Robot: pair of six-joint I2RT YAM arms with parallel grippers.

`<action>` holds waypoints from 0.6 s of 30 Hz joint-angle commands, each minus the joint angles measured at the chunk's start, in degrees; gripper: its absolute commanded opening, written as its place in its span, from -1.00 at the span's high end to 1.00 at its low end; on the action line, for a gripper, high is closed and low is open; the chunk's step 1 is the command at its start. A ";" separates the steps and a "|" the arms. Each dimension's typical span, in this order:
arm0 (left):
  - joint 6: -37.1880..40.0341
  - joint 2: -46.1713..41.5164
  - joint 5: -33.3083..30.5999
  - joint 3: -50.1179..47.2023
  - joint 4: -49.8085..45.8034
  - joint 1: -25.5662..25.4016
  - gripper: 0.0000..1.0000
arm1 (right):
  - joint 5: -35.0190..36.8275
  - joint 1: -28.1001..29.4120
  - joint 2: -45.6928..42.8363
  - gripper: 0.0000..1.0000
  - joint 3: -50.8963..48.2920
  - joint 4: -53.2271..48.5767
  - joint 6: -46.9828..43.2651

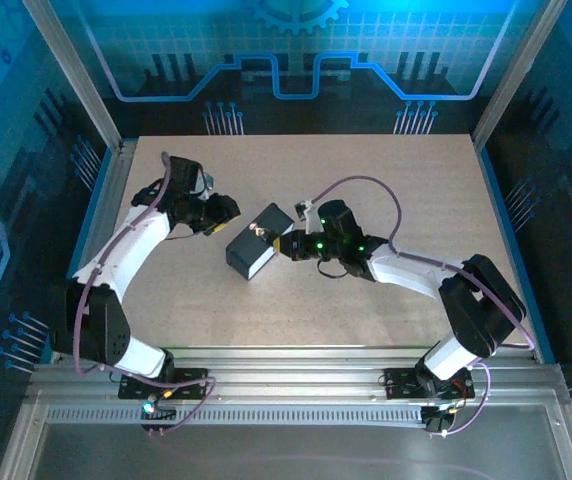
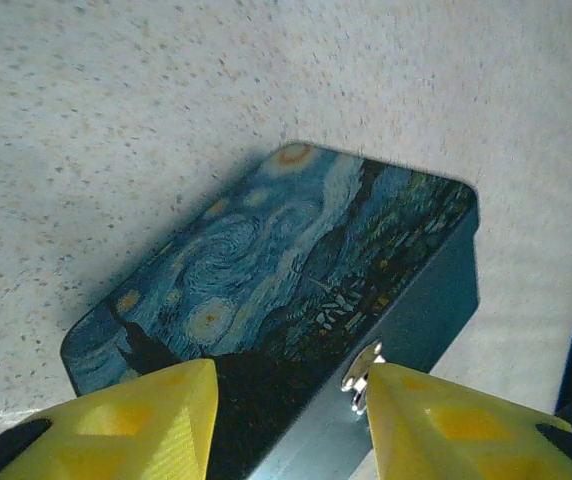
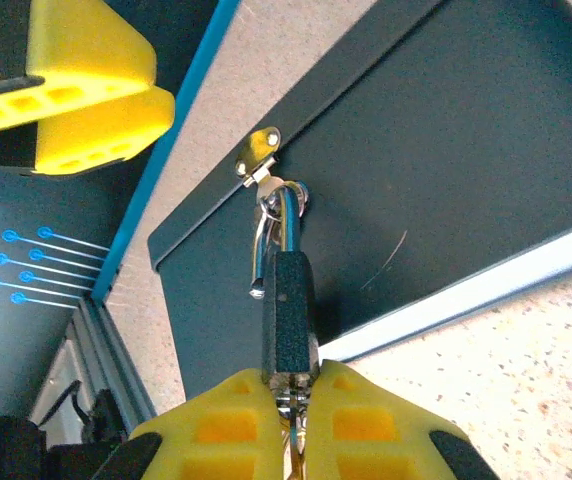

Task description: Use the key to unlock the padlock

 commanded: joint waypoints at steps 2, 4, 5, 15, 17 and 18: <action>7.14 2.07 1.46 -1.51 0.68 -3.08 0.18 | 4.64 0.32 -1.72 0.99 10.96 -18.18 -13.54; 7.00 2.47 1.01 -2.40 1.62 -3.62 0.20 | 6.95 0.98 -0.82 0.99 14.29 -23.87 -17.09; 6.99 2.52 0.72 -2.70 1.96 -3.86 0.21 | 8.19 1.28 -0.41 0.98 15.47 -25.94 -18.39; 6.06 4.92 -0.42 -4.80 4.82 -5.92 0.24 | 18.66 4.19 4.95 0.98 23.74 -38.60 -26.94; 5.43 4.97 -0.18 -4.91 5.52 -5.92 0.24 | 20.95 4.43 5.55 0.98 24.41 -39.87 -28.01; 5.29 4.97 -0.10 -4.64 5.65 -5.98 0.24 | 22.43 4.63 5.79 0.97 24.85 -40.65 -28.85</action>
